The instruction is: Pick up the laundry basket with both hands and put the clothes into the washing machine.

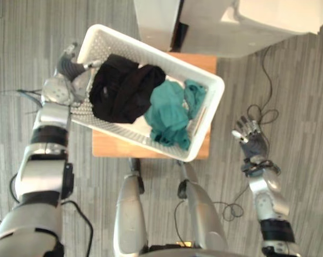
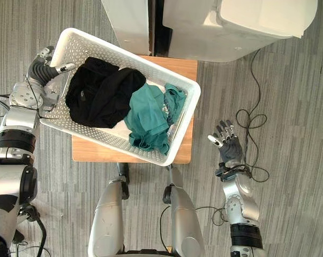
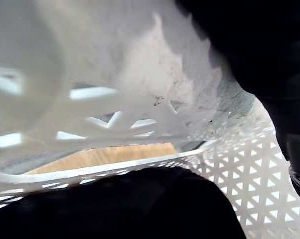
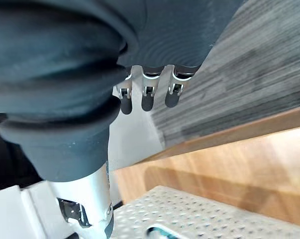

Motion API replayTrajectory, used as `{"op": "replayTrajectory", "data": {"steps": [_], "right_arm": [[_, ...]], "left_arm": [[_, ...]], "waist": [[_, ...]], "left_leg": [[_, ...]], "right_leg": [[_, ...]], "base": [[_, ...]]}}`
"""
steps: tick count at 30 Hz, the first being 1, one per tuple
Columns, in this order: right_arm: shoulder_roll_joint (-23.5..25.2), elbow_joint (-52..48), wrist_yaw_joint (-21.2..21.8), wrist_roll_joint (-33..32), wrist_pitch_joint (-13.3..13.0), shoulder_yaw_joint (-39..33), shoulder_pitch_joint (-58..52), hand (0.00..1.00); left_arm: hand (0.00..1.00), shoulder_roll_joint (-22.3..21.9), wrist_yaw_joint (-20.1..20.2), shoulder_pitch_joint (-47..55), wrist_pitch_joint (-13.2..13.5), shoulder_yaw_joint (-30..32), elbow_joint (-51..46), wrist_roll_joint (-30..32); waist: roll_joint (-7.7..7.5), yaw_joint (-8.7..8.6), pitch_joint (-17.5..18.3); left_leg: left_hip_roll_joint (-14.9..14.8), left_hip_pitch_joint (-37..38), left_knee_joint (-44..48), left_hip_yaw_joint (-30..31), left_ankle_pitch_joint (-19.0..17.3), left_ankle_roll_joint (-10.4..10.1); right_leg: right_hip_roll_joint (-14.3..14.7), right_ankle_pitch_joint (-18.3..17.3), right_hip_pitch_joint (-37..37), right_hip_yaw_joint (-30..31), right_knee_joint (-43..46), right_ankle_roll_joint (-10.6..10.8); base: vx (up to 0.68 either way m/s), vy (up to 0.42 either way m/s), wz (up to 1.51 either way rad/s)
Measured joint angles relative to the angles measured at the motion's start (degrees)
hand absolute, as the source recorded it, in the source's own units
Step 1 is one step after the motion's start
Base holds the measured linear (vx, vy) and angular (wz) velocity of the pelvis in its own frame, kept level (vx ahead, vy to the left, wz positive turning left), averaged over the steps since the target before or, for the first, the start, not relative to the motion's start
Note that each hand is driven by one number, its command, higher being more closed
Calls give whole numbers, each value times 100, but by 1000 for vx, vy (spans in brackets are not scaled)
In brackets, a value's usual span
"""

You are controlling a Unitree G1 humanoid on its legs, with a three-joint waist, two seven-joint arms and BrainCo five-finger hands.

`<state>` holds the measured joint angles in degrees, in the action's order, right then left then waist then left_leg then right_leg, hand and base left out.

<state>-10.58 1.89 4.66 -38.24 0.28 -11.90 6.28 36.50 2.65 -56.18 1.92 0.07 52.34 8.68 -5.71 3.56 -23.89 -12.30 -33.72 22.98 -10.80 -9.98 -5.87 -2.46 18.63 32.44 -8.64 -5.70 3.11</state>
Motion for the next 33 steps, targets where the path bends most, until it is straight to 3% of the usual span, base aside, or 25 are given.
{"op": "replayTrajectory", "data": {"steps": [2,5,8,15,19,20,24,26,29,33], "right_arm": [[14,-199,1,-344,-77,1,-5,0],[15,-428,-24,-941,-391,-19,-2,0],[15,-633,-65,-1381,-507,-21,2,0],[-15,-749,-25,-1749,-473,171,-45,0],[-96,-422,151,-871,-106,415,-168,0],[-97,-220,163,-182,0,350,-136,0],[-255,330,161,1001,130,92,215,0],[-333,965,117,1686,363,46,551,0],[-328,1407,46,2157,599,61,811,0],[-342,1480,-88,2381,637,-222,1081,0]], "left_arm": [[0,-45,50,155,-12,-70,39,243],[0,-111,103,419,-10,-379,187,674],[0,-149,101,563,-20,-579,192,897],[0,-55,141,820,-146,-1181,-344,1008],[0,-75,241,1049,-172,-1419,-1017,985],[0,-86,232,1158,-209,-1409,-1339,960],[0,-158,225,1498,-370,-1271,-1885,941],[0,-323,227,1726,-454,-1082,-2195,923],[0,-487,228,1934,-551,-1021,-2355,824],[0,-615,225,2088,-627,-710,-2377,755]], "waist": [[0,7,167],[-2,4,482],[0,21,558],[-6,24,565],[-19,15,570],[-20,6,569],[-24,-23,567],[-21,-9,563],[7,33,521],[16,29,423]], "left_leg": [[-32,36,-25,-35,0,0],[-59,89,-115,-34,46,-66],[-57,162,-208,-25,109,-90],[11,189,-371,33,285,-165],[90,210,-561,265,443,-194],[166,221,-722,334,567,-176],[333,303,-960,432,733,-133],[406,315,-1061,478,801,-109],[466,318,-1174,569,876,-103],[533,319,-1221,600,901,-90]], "right_leg": [[25,14,2,99,0,19],[64,14,0,101,0,19],[60,14,-31,108,0,19],[21,-82,-62,35,-2,-76],[-26,-113,-139,-177,-3,-116],[-81,-114,-131,-241,-3,-117],[-213,-112,-130,-278,-3,-118],[-265,-113,-129,-322,-3,-117],[-317,-119,-127,-394,-3,-109],[-379,-140,-128,-408,-2,-81]], "base": [[-10,3,-15],[2,-14,-1],[-2,-10,0],[-31,-21,11],[-23,5,32],[-15,15,34],[-24,47,21],[-23,51,16],[-14,42,16],[-19,53,8]]}}
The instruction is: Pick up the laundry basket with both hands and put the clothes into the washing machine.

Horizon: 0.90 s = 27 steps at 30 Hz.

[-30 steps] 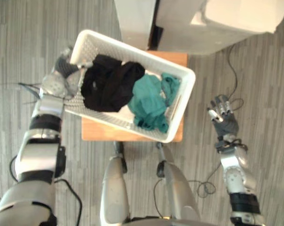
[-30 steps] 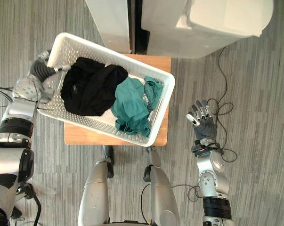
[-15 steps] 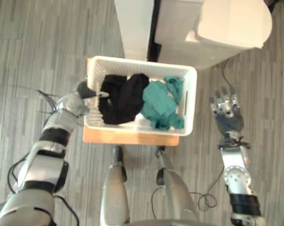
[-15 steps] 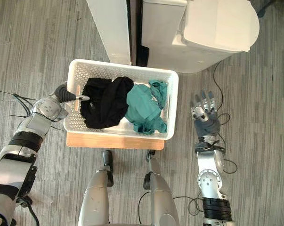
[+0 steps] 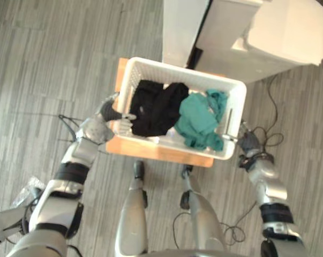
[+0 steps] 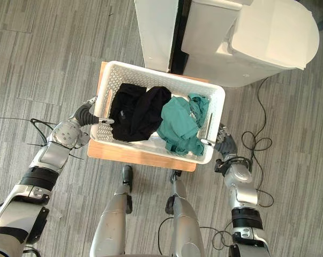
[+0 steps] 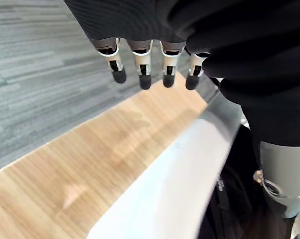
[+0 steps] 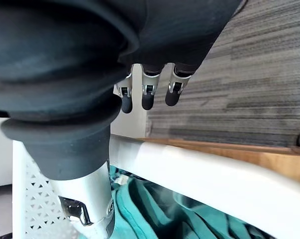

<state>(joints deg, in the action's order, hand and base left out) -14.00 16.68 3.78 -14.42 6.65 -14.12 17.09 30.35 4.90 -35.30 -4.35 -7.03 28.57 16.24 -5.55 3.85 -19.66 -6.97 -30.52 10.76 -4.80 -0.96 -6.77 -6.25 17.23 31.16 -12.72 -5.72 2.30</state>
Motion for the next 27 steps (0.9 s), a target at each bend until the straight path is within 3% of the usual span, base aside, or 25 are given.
{"op": "replayTrajectory", "data": {"steps": [7,13,17,20,27], "right_arm": [[-248,-307,-248,31,-117,-728,150,0],[-446,-385,-165,-80,-164,-768,243,0],[-571,430,73,-93,-167,-76,769,0],[-541,1015,302,-267,-213,354,1103,0],[-550,2290,764,-1240,-297,979,1758,0]], "left_arm": [[0,-18,2,96,14,224,-328,-128],[0,-110,-3,21,138,278,-262,-209],[0,-109,-16,-195,258,227,172,-294],[0,-99,-27,-428,356,152,559,-331],[0,14,-33,-1200,487,-36,1621,-321]], "waist": [[8,2,-163],[87,3,-263],[126,13,-337],[156,7,-355],[149,-32,-351]], "left_leg": [[-4,-5,5,-4,-16,15],[-3,-5,5,-2,-36,28],[-1,0,11,-15,-36,31],[-6,1,4,-21,-29,24],[-7,50,-241,-54,185,-60]], "right_leg": [[-2,-48,-2,1,2,73],[1,-4,-2,54,2,130],[5,0,-1,175,2,219],[6,-127,1,196,2,399],[4,-173,44,160,2,356]], "base": [[-6,39,0],[-3,23,-1],[-37,20,-2],[-50,-9,-1],[-45,-23,3]]}}
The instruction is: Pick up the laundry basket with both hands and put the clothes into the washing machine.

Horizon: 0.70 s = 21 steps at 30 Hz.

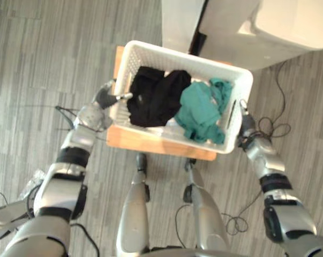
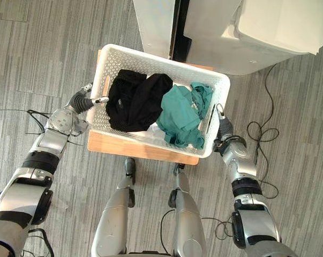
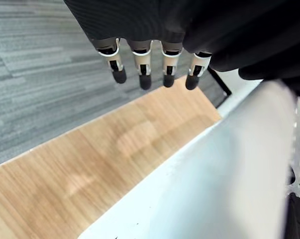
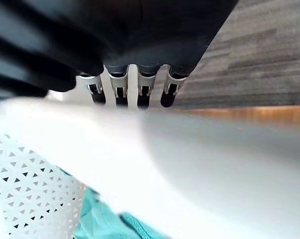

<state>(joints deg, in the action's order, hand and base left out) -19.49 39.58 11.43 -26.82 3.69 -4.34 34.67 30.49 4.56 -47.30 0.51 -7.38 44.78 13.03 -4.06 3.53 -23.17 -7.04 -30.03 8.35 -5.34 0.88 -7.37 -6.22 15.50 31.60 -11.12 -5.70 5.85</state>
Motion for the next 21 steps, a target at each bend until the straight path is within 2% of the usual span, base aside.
{"op": "replayTrajectory", "data": {"steps": [4,5,10,12,15,18,21], "right_arm": [[-39,287,25,-29,-5,193,256,0],[-38,480,62,57,-8,328,421,0],[-77,803,0,767,-8,654,653,0],[-94,782,-76,973,-6,745,610,0],[-205,497,-140,1310,18,817,425,0],[-367,49,-139,1932,108,862,222,0],[-464,-553,-62,2989,278,931,-48,0]], "left_arm": [[0,71,-4,-155,10,-8,240,0],[0,157,-26,-154,14,-7,313,-1],[0,240,-174,-172,19,-112,459,4],[0,240,-228,-100,12,-211,413,28],[0,273,-247,113,3,-223,49,121],[0,369,-269,422,-13,-188,-373,168],[0,376,-333,769,-31,-92,-676,378]], "waist": [[-18,-34,10],[-62,-94,47],[-145,-136,193],[-161,-144,335],[-164,-150,352],[-167,-169,354],[-164,-188,352]], "left_leg": [[-4,120,-333,-19,228,-44],[-4,188,-513,-37,340,-61],[9,425,-1077,-121,660,-74],[14,452,-1274,-115,763,-83],[25,482,-1362,-80,797,-83],[31,499,-1359,18,814,-54],[6,603,-1354,26,777,-68]], "right_leg": [[0,-16,30,-145,0,-23],[10,-17,56,-165,0,-24],[17,-21,112,-210,-1,-28],[18,-19,179,-235,0,-31],[13,9,172,-279,0,-66],[26,150,151,-305,0,-272],[60,201,50,-304,0,-338]], "base": [[-46,-38,0],[-52,-33,-7],[-32,-12,-4],[0,0,0],[2,19,5],[17,13,1],[23,29,-3]]}}
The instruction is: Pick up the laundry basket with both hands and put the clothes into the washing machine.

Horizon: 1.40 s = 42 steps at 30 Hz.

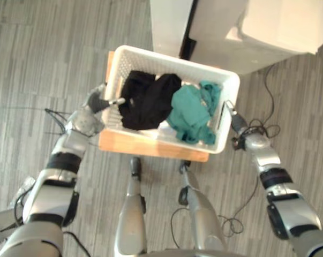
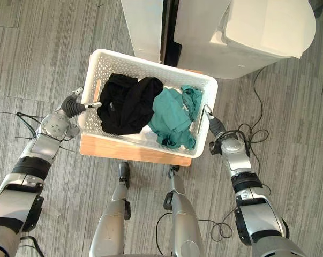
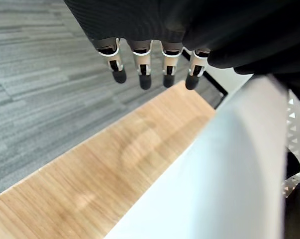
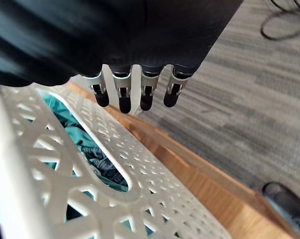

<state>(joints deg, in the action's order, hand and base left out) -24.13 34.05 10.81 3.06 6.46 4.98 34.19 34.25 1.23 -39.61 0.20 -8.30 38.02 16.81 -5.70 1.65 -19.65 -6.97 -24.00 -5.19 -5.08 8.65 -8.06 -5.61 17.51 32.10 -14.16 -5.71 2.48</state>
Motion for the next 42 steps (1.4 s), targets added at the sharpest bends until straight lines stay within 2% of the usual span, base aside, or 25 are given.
{"op": "replayTrajectory", "data": {"steps": [4,8,13,20,24,35,39,42], "right_arm": [[-160,-305,248,866,78,-54,-85,0],[-413,-285,224,1005,48,-265,56,0],[-712,415,184,1030,38,-489,404,0],[-704,810,353,1334,8,-439,640,0],[-619,948,428,1556,-115,-444,714,0],[-548,969,371,1479,-150,-377,905,0],[-548,1011,184,1214,-151,-322,946,0],[-553,891,185,974,-35,-320,1054,0]], "left_arm": [[0,-119,7,347,-4,58,-150,205],[0,-216,48,436,3,60,-151,205],[0,-216,161,412,32,62,-152,203],[0,-218,260,199,91,-143,-149,486],[0,-216,244,169,130,-221,-151,653],[0,-202,208,-2,97,-172,-148,683],[0,-229,113,-2,95,-120,-147,678],[0,-255,114,-5,100,-96,-154,650]], "waist": [[-3,-64,-3],[-3,-71,-5],[23,-78,-23],[44,-70,-45],[44,-73,-58],[33,-75,-165],[27,-74,-174],[19,-76,-186]], "left_leg": [[55,73,246,23,-181,54],[112,53,373,11,-253,87],[102,6,417,56,-273,77],[132,-162,624,182,-364,104],[152,-175,634,192,-366,106],[155,-267,763,181,-392,101],[161,-269,769,178,-392,101],[172,-276,776,177,-392,101]], "right_leg": [[-32,-20,-193,38,-2,17],[-82,-184,-226,79,-2,96],[-114,-184,-229,28,0,97],[-153,-183,-230,-47,1,97],[-172,-187,-230,-54,1,100],[-190,-188,-181,-30,1,101],[-198,-188,-180,-27,1,101],[-208,-188,-174,-26,1,101]], "base": [[1,80,4],[-39,73,0],[-18,56,3],[-26,64,9],[-31,54,2],[-39,39,-1],[-39,36,0],[-33,34,0]]}}
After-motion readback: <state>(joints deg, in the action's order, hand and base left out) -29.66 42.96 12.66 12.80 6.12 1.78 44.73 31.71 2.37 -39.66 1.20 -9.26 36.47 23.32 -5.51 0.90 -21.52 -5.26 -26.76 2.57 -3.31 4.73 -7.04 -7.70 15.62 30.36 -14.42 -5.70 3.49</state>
